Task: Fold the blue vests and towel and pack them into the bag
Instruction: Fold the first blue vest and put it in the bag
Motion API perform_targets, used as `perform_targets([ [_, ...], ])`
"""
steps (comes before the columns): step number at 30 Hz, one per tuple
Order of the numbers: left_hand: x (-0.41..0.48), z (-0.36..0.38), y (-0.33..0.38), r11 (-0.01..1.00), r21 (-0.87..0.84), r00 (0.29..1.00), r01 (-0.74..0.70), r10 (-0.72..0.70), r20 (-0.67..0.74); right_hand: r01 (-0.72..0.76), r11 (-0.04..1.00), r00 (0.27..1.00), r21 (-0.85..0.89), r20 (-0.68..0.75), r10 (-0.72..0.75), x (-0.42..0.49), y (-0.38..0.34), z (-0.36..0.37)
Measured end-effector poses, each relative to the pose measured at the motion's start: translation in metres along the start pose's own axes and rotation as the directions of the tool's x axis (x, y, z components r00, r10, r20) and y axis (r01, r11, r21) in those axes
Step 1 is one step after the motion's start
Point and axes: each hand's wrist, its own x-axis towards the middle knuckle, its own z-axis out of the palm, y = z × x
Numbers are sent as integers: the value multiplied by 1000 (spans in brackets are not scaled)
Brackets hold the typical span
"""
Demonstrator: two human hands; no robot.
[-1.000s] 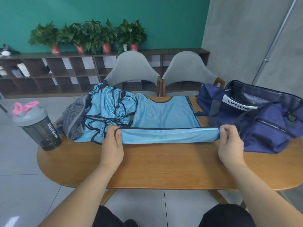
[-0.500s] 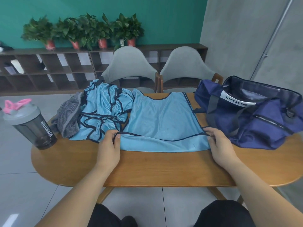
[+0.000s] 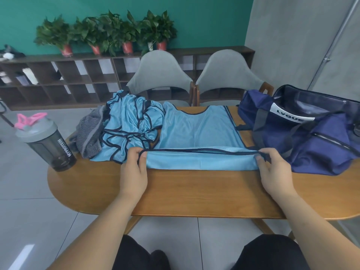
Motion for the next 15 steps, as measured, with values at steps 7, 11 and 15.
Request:
perform_targets([
  [7,-23,-8,15,995,-76,994,-62,55,-95,1,968,991,251,-128,32,-20,-14,-18],
  [11,-37,-20,26,996,-57,995,-62,58,-76,12,956,974,292,-221,55,-33,-21,-26],
  [15,-21,-28,46,997,-35,995,-72,70,-65,-9,952,949,304,-299,105,-24,-39,-33],
])
